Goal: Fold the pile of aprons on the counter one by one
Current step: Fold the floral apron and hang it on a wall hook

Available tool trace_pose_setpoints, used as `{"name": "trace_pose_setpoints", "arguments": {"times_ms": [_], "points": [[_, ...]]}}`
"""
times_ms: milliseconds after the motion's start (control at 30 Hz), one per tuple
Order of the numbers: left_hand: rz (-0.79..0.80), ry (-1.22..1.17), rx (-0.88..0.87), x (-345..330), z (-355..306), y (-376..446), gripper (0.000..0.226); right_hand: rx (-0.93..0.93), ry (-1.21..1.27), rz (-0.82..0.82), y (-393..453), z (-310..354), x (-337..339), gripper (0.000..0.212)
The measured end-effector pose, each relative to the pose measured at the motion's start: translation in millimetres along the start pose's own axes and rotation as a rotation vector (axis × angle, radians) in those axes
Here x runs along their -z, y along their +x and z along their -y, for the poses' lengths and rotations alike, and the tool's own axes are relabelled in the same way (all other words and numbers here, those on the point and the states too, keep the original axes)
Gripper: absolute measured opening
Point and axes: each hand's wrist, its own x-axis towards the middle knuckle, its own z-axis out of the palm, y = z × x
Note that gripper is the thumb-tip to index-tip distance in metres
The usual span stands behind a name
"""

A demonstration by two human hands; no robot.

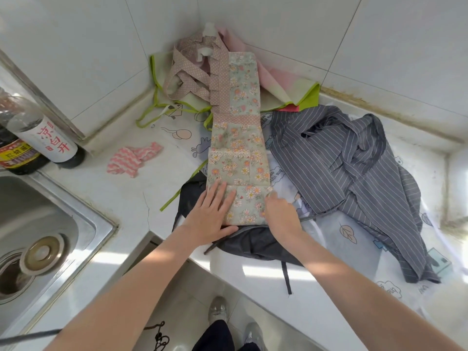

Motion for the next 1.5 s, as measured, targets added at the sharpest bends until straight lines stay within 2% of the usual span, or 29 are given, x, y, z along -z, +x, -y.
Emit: {"name": "trace_pose_setpoints", "arguments": {"times_ms": [67,167,200,267,367,467,533,600,667,733,833,967,1133,1200,1267,1300,1333,1367,1433,1500], "points": [[0.014,-0.015,0.018,1.2,1.5,-0.3,0.082,0.074,-0.077,-0.125,-8.0,-3.0,1.2,0.028],[0.031,-0.023,0.043,3.6,2.5,0.3,0.082,0.181,-0.157,-0.319,-13.4,-12.7,4.3,0.061],[0.027,-0.020,0.039,4.3,3.6,0.3,0.081,0.296,-0.102,-0.282,-15.0,-16.5,4.7,0.073],[0.031,-0.020,0.018,3.4,7.5,-1.2,0.080,0.454,-0.029,-0.083,-20.3,-21.0,5.8,0.089],[0.024,-0.084,0.022,4.4,18.2,-6.6,0.080,0.426,0.013,0.216,-12.3,-28.6,4.4,0.091],[0.056,-0.187,0.027,9.9,36.2,-4.2,0.083,0.400,0.014,0.307,-0.7,-32.0,9.9,0.095],[0.146,-0.412,0.038,13.1,46.0,-1.9,0.077,0.401,0.043,0.299,2.6,-33.8,14.5,0.093],[0.081,-0.717,0.086,17.0,51.9,1.2,0.067,0.366,0.143,0.197,5.4,-32.3,15.4,0.085],[0.067,-0.927,0.218,24.9,54.1,4.6,0.053,0.288,0.319,0.120,9.9,-29.5,22.0,0.069],[0.061,-1.024,0.321,30.1,57.7,13.2,0.037,0.187,0.519,0.125,21.5,-30.5,30.9,0.050],[0.042,-1.015,0.469,37.3,58.7,29.5,0.033,0.035,0.697,0.186,41.0,-30.9,41.0,0.038],[0.010,-0.942,0.649,29.8,58.1,49.3,0.040,-0.099,0.640,0.201,67.1,-17.1,44.3,0.057],[0.006,-0.853,0.691,32.3,61.7,62.3,0.036,-0.221,0.517,0.180,92.5,-3.2,42.3,0.042],[-0.196,-0.459,0.614,34.6,59.3,64.2,0.035,-0.248,0.457,0.204,97.2,0.9,42.1,0.036],[-0.333,-0.175,0.358,31.8,53.6,70.5,0.050,-0.285,0.414,0.222,99.9,5.6,44.4,0.049],[-0.351,-0.150,0.212,28.7,52.3,75.6,0.059,-0.304,0.392,0.219,101.1,8.1,45.3,0.053],[-0.342,-0.192,0.110,25.8,49.2,79.8,0.066,-0.312,0.375,0.200,99.8,9.7,45.7,0.054],[-0.309,-0.288,0.080,23.4,47.7,83.7,0.069,-0.315,0.376,0.175,97.9,12.2,45.3,0.053],[-0.195,-0.564,0.242,27.5,43.6,87.3,0.070,-0.305,0.453,0.065,92.6,11.4,38.3,0.041],[-0.178,-0.837,0.456,32.6,39.6,87.2,0.068,-0.330,0.591,-0.044,84.7,9.6,31.0,0.030]]}}
